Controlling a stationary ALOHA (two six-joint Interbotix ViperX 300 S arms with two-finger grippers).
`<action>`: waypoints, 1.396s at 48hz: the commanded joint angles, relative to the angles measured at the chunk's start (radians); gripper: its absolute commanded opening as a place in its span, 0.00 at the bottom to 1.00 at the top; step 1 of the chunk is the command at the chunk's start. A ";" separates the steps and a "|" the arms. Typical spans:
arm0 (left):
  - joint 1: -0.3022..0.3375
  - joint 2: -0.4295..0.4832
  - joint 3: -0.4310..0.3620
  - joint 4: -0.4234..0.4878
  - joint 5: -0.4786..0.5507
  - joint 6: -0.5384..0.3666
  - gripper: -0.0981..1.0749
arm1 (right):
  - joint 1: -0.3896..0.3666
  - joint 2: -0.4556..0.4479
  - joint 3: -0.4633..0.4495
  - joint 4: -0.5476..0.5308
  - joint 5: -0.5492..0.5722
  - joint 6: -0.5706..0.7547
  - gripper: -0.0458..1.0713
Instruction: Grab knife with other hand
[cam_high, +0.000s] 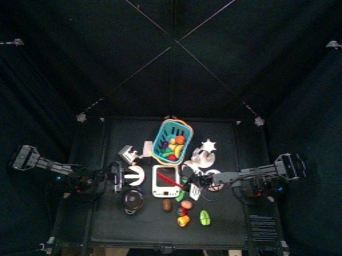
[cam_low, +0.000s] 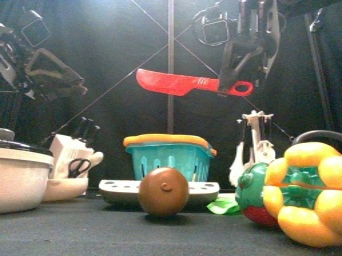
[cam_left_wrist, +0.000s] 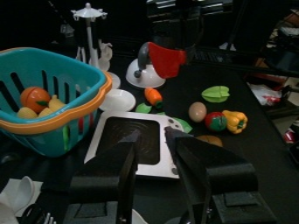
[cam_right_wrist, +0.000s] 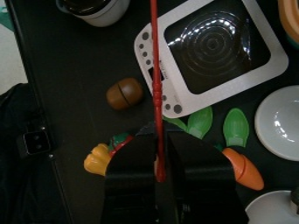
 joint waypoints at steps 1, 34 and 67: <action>0.003 0.002 -0.014 0.011 -0.003 0.002 0.70 | 0.000 -0.012 -0.021 -0.002 0.008 -0.003 0.16; -0.029 0.222 -0.135 0.284 -0.003 0.003 0.87 | -0.020 0.184 -0.259 0.078 0.330 -0.304 0.15; -0.012 0.373 -0.238 0.114 -0.005 0.002 0.94 | -0.021 0.244 -0.334 0.035 0.362 -0.318 0.15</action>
